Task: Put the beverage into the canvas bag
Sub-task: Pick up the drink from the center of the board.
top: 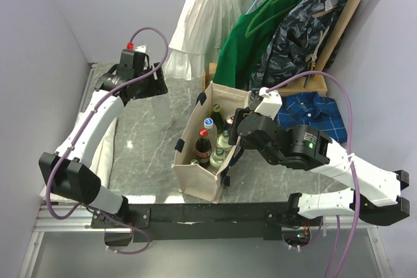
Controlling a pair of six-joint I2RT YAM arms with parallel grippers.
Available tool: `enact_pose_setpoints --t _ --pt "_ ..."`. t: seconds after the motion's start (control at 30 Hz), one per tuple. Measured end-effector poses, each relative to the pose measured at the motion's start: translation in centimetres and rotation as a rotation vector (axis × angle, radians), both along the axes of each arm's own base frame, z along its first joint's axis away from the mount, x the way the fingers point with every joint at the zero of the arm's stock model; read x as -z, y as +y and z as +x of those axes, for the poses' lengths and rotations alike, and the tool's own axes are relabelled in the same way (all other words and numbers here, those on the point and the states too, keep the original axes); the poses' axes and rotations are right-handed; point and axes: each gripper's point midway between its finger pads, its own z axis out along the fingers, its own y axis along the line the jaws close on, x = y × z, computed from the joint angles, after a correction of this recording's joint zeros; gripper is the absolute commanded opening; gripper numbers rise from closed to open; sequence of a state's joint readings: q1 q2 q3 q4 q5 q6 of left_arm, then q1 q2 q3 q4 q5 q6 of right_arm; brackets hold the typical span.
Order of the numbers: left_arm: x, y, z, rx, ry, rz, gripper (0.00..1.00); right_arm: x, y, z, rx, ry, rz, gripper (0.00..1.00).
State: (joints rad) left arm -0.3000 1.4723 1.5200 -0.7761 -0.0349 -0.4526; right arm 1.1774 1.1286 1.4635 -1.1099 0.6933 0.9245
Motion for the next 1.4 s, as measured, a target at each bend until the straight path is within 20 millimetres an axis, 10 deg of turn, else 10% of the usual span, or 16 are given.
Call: enact_pose_setpoints --t 1.07,1.4 --pt "4.8 0.0 2.4 -0.015 0.118 0.052 0.64 0.9 -0.2 0.1 0.0 0.017 0.004 0.75" --pt "5.4 0.5 2.9 -0.033 0.127 0.078 0.38 1.0 -0.7 0.0 0.006 0.016 0.013 0.75"
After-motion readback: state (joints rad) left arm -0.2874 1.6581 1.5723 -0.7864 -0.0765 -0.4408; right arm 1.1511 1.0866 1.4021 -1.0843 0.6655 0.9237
